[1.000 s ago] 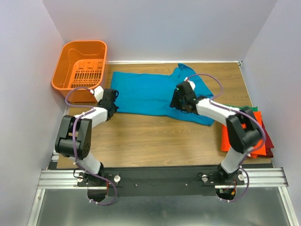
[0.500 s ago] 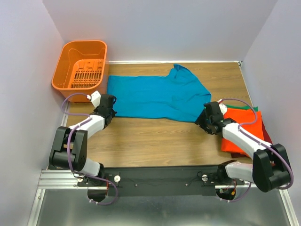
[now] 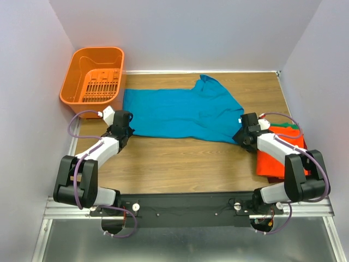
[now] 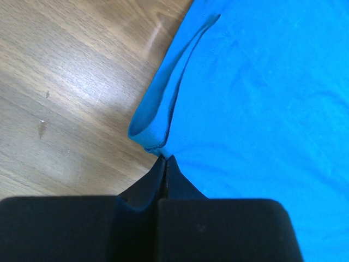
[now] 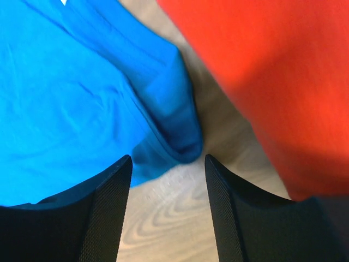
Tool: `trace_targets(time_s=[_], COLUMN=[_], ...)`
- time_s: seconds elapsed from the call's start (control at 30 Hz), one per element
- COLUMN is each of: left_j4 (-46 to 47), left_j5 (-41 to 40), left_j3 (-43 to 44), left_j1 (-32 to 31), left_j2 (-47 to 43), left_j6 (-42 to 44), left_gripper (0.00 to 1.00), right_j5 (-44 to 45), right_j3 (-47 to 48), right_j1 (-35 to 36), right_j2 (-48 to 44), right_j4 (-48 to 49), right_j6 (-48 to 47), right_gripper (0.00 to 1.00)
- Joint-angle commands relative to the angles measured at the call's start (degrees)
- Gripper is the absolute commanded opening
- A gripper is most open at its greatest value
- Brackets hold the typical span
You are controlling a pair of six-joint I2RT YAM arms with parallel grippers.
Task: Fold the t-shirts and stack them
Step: Fold the tshirt
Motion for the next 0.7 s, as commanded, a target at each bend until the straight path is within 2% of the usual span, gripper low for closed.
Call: trace_targets(time_s=[0.0,0.1,0.2,0.23,0.37,0.67], left_j4=[-0.3,-0.3,-0.7,-0.9,-3.1,-6.9], left_j5=[0.0,0.4,0.8,1.0,0.5,0.9], left_j3=[-1.1,-1.3,-1.1,-1.0,-0.9,-5.3], left_j1=[0.3,0.3,0.4,0.5,0.9,3.4], left_j2=[0.2,0.4,0.8,0.8,0.0,-6.7], left_j6=[-1.1,-1.6,-2.0,-2.2,-3.3,-6.2], left_gripper=[0.00,0.00,0.00,0.00,0.00,0.00], right_j5=[4.4,4.8,3.6,3.4,1.3,-5.2], right_j3=[2.1,2.2,3.1,3.1,2.5,0.1], right_j1=[-0.5,-0.5,-0.5,-0.5,-0.5,-0.5], right_j2=[2.8,3.6,3.9,3.3,-1.6,-13.0], right_j4=[1.7,3.2,3.2,3.2,2.4,-6.2], right_j6=[0.0,-0.5,-1.7,-2.4,-3.6,-4.5], right_gripper=[0.62,0.56,0.44,0.30,0.05,0.01])
